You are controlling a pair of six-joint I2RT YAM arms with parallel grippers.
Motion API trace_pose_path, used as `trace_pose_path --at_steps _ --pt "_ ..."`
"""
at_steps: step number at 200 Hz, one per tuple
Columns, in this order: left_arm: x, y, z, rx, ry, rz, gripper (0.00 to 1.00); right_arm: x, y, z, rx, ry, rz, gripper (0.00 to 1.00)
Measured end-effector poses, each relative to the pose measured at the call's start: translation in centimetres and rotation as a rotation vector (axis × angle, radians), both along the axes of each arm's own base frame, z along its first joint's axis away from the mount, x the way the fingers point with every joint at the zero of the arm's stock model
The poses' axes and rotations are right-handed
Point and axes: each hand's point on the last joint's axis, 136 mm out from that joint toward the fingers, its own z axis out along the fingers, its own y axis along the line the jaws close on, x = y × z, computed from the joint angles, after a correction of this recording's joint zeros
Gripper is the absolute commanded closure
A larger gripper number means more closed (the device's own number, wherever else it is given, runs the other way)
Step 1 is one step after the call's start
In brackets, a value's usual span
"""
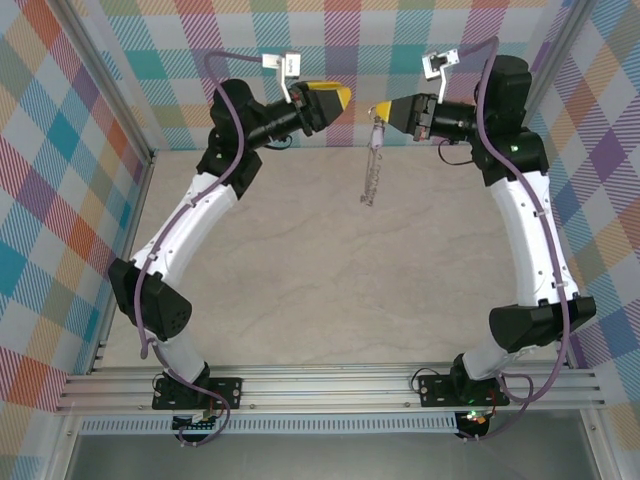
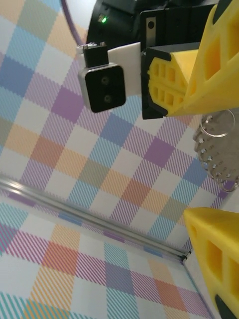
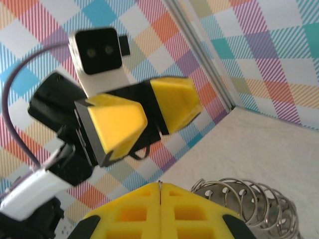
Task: Put the keys on the keyring
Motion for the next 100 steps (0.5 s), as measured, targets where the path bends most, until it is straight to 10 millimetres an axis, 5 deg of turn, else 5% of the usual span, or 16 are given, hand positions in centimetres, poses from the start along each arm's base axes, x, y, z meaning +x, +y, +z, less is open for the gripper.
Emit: trace_pose_path --at_steps 39,100 --pt "-1.9 -0.5 -0.4 0.085 -0.052 -0.083 0.68 -0.9 0.2 -1.2 -0.056 0.007 0.076 1.0" --pt "-3.9 -1.3 -1.8 0.145 -0.034 -0.218 0.68 -0.5 0.6 -3.1 -0.073 0.07 0.123 1.0"
